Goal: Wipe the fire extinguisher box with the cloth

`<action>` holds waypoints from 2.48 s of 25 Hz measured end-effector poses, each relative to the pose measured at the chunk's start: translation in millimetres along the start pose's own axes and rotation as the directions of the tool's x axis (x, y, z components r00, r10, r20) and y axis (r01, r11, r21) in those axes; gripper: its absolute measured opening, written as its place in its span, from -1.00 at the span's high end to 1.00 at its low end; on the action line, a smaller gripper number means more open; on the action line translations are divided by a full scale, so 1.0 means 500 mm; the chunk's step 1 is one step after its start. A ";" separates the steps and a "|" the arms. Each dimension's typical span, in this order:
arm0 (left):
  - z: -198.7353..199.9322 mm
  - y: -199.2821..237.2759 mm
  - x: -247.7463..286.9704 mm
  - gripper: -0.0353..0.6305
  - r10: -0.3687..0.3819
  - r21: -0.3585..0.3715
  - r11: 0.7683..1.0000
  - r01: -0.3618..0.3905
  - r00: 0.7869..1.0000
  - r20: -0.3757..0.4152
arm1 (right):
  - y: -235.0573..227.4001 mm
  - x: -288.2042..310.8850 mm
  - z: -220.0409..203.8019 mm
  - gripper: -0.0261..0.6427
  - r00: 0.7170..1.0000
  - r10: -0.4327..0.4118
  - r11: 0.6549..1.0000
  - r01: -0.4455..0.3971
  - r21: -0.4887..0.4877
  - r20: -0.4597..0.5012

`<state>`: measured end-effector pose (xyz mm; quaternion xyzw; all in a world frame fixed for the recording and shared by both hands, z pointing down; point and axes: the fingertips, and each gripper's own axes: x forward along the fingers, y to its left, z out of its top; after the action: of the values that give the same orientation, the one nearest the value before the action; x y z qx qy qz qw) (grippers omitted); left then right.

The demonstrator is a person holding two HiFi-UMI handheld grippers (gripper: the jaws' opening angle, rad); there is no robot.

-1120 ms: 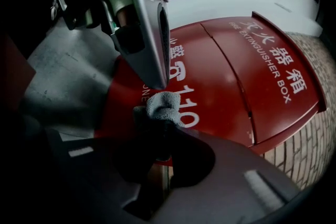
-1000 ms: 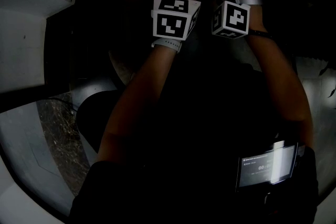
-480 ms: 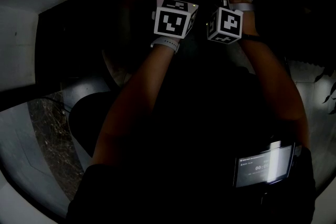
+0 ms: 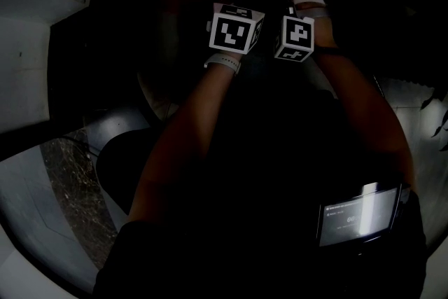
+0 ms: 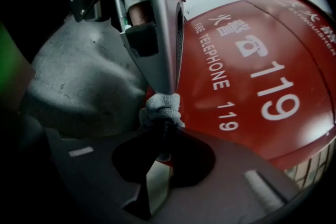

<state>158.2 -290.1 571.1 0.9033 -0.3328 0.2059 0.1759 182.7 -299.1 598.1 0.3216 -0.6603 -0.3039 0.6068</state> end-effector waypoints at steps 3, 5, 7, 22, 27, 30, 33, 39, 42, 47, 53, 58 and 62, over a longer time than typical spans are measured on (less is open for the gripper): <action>-0.011 0.000 0.006 0.89 -0.008 -0.008 1.000 0.008 1.000 -0.017 | 0.023 0.011 -0.003 0.80 0.999 0.041 0.999 -0.040 0.016 -0.008; -0.010 0.003 0.012 0.89 -0.010 -0.007 1.000 0.010 1.000 -0.017 | 0.029 0.025 -0.002 0.80 0.999 0.053 0.999 -0.053 0.009 -0.004; -0.012 0.000 0.018 0.89 -0.017 -0.006 1.000 0.017 1.000 -0.021 | 0.036 0.033 0.000 0.80 0.998 0.064 0.998 -0.064 0.008 0.002; 0.071 0.033 -0.070 0.89 0.062 -0.044 0.997 -0.058 0.995 0.073 | -0.041 -0.047 0.065 0.80 0.997 -0.006 0.999 0.004 0.034 0.075; 0.188 0.001 -0.140 0.89 0.053 -0.011 0.999 -0.051 0.978 0.203 | -0.180 -0.153 0.078 0.80 0.975 -0.199 0.975 0.186 0.124 0.102; 0.242 -0.044 -0.176 0.89 0.027 0.033 0.999 -0.036 0.969 0.247 | -0.258 -0.235 0.065 0.80 0.942 -0.320 0.941 0.304 0.148 0.101; 0.317 -0.086 -0.210 0.89 0.001 0.078 0.997 -0.026 0.953 0.304 | -0.370 -0.321 0.038 0.80 0.885 -0.457 0.881 0.438 0.176 0.085; 0.466 -0.159 -0.270 0.89 -0.045 0.130 0.992 -0.010 0.910 0.413 | -0.563 -0.480 -0.006 0.80 0.761 -0.646 0.754 0.624 0.206 0.062; 0.528 -0.185 -0.294 0.89 -0.052 0.160 0.987 -0.023 0.891 0.450 | -0.628 -0.532 -0.015 0.80 0.716 -0.696 0.711 0.676 0.194 0.056; 0.595 -0.212 -0.326 0.89 -0.058 0.189 0.981 -0.041 0.870 0.490 | -0.691 -0.573 -0.004 0.80 0.673 -0.736 0.675 0.722 0.153 0.071; 0.588 -0.217 -0.321 0.89 -0.067 0.198 0.980 -0.036 0.869 0.490 | -0.708 -0.547 -0.018 0.80 0.683 -0.729 0.680 0.715 0.162 0.042; 0.534 -0.192 -0.288 0.89 -0.056 0.176 0.984 -0.027 0.891 0.451 | -0.677 -0.509 -0.030 0.81 0.697 -0.716 0.690 0.702 0.177 0.028; 0.487 -0.174 -0.260 0.89 -0.049 0.150 0.988 -0.018 0.902 0.429 | -0.635 -0.482 -0.035 0.81 0.719 -0.695 0.712 0.683 0.165 0.022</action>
<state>188.6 -269.9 284.0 0.9397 -0.3398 0.0240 0.0308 231.5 -301.4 202.1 0.5748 -0.5376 -0.4722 0.3970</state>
